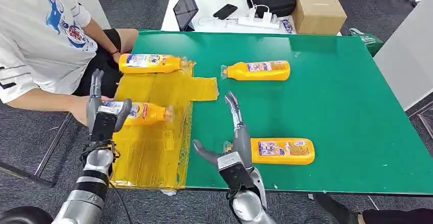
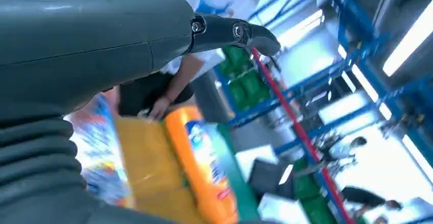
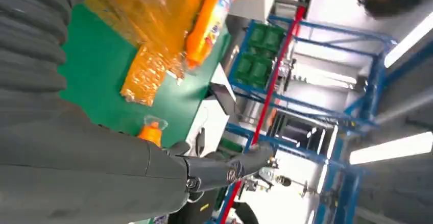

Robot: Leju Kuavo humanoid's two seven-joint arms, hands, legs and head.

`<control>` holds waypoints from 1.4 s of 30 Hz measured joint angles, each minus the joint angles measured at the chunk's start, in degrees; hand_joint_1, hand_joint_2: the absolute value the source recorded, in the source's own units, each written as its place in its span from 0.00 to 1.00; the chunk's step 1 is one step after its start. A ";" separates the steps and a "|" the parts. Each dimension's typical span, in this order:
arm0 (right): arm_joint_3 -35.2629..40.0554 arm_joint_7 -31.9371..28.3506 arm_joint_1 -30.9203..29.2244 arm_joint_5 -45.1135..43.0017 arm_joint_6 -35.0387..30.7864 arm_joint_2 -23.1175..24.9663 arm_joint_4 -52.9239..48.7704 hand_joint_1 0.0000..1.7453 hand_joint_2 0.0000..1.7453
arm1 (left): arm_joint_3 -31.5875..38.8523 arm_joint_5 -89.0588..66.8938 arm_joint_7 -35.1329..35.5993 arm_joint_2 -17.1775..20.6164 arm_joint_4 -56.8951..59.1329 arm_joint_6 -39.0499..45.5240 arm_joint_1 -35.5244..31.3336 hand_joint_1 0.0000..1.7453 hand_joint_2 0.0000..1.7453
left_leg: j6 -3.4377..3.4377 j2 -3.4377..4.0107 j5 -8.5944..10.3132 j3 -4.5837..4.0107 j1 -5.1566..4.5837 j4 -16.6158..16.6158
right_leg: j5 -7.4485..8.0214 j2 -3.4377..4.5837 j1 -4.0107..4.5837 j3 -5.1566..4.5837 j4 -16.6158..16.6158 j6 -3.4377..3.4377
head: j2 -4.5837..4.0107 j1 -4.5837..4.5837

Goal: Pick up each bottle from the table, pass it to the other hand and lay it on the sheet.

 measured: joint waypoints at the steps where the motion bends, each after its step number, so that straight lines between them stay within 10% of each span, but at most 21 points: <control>1: 0.00 0.54 -0.14 0.63 0.32 -0.20 0.26 0.00 1.00 | 0.30 0.28 -0.35 -0.29 -0.77 0.43 0.08 0.00 1.00 | 0.00 0.00 0.00 -0.03 0.01 0.00 | 0.00 0.00 0.01 -0.01 0.01 0.00 | 0.00 0.00; 15: -6.95 23.74 1.05 20.63 16.94 -17.84 -0.61 0.00 1.00 | 2.43 14.78 0.13 -6.83 -15.59 -6.19 16.09 0.00 1.00 | 0.22 0.01 -0.20 -0.14 -0.12 0.03 | -0.04 0.01 -0.08 -0.06 -0.19 0.05 | 0.00 0.00; 42: -10.27 28.37 3.60 19.32 24.81 -30.34 -2.88 0.00 1.00 | -0.09 9.64 0.02 -8.42 -10.26 -7.43 17.74 0.00 1.00 | 0.20 0.08 -0.22 -0.15 -0.06 0.03 | -0.02 0.03 -0.04 -0.10 -0.17 0.07 | 0.00 -0.04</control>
